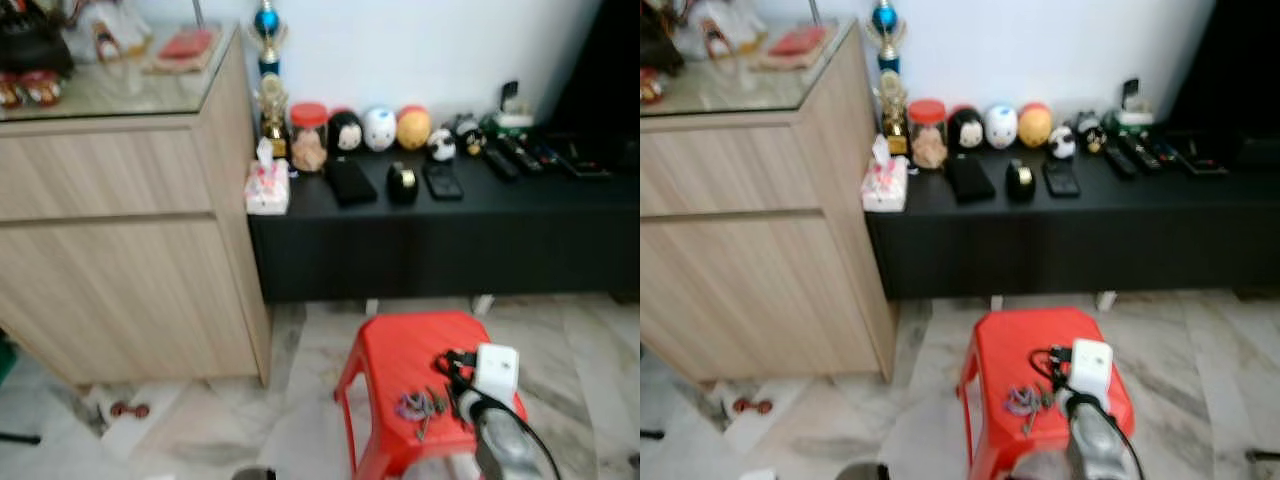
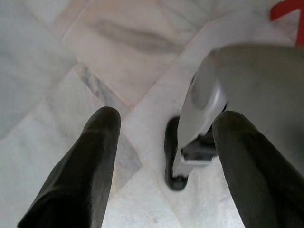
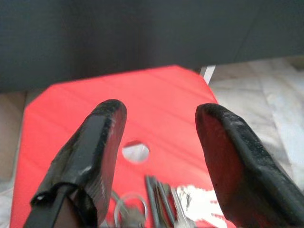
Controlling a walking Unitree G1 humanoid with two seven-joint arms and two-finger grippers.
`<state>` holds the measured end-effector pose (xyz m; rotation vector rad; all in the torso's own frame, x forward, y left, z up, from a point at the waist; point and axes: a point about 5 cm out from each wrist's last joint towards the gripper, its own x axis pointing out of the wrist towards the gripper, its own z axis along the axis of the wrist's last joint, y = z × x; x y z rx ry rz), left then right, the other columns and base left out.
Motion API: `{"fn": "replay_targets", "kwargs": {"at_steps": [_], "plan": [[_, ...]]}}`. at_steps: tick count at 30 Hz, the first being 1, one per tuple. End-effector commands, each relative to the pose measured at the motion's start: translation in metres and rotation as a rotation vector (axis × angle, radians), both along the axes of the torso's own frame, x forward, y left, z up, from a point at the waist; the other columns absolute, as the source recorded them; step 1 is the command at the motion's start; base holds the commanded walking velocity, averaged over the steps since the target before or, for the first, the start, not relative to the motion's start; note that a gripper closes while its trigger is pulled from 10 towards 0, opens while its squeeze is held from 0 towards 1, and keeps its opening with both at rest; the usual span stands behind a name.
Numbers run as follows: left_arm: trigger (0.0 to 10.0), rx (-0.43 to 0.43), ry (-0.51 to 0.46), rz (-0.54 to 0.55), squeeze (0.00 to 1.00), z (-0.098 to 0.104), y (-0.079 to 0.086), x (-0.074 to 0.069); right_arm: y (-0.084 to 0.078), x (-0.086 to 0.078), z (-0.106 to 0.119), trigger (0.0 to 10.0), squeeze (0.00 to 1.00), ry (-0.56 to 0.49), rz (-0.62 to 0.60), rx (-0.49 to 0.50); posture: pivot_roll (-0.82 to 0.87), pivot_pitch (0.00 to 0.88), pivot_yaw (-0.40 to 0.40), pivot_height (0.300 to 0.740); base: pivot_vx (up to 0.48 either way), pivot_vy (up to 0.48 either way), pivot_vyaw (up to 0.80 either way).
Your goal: Hang keys on a hook
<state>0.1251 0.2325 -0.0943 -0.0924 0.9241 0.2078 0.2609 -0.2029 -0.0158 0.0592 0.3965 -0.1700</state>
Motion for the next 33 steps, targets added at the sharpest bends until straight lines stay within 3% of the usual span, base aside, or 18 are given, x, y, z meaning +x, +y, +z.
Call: {"fn": "replay_targets", "kwargs": {"at_steps": [1, 2, 4, 9, 15, 16, 21, 22, 33], "plan": [[10.0, -0.001, 0.031, 0.004, 0.0, -0.002, 0.002, -0.008, 0.01, 0.001, -0.001, 10.0, 0.0, -0.002, 0.024, 0.018, 0.14, 0.0, -0.028, 0.625, 0.0, 0.0, 0.0], [10.0, -0.001, 0.031, 0.004, 0.0, -0.002, 0.002, -0.008, 0.01, 0.001, -0.001, 10.0, 0.0, -0.002, 0.024, 0.018, 0.14, 0.0, -0.028, 0.625, 0.0, 0.0, 0.0], [10.0, -0.003, 0.033, 0.001, 0.0, -0.003, 0.002, -0.009, 0.015, -0.007, -0.014, 10.0, 0.0, 0.12, 0.09, 0.001, 0.14, 0.006, -0.027, 0.625, 0.0, 0.0, 0.0], [10.0, -0.004, 0.039, -0.006, 0.0, -0.003, 0.002, -0.011, 0.017, -0.014, -0.024, 10.0, 0.0, 0.223, 0.159, -0.01, 0.14, 0.033, -0.026, 0.625, 0.0, 0.0, 0.0], [10.0, -0.001, 0.05, -0.012, 0.0, -0.005, 0.003, -0.018, 0.011, -0.008, -0.021, 10.0, 0.0, 0.238, 0.15, 0.011, 0.15, 0.066, -0.024, 0.625, 0.0, 0.0, 0.0], [10.0, 0.0, 0.053, -0.014, 0.0, -0.005, 0.003, -0.02, 0.011, -0.006, -0.019, 10.0, 0.86, 0.238, 0.15, 0.017, 0.15, 0.083, -0.022, 0.625, 0.0, 0.0, 0.0], [10.0, 0.002, 0.062, -0.027, 0.0, -0.006, 0.003, -0.025, 0.014, 0.002, -0.014, 10.0, 0.89, 0.242, 0.179, 0.023, 0.15, 0.114, -0.018, 0.625, 0.0, 0.0, 0.0], [10.0, 0.003, 0.065, -0.036, 0.0, -0.006, 0.003, -0.027, 0.014, 0.005, -0.013, 10.0, 1.0, 0.24, 0.18, 0.027, 0.16, 0.13, -0.019, 0.625, 0.0, 0.0, 0.0], [10.0, -0.001, 0.068, -0.037, 0.0, -0.01, -0.001, -0.044, 0.026, 0.005, -0.016, 10.0, 0.98, 0.309, 0.276, 0.033, 0.18, 0.198, -0.042, 0.625, 0.0, 0.0, 0.0]]}}
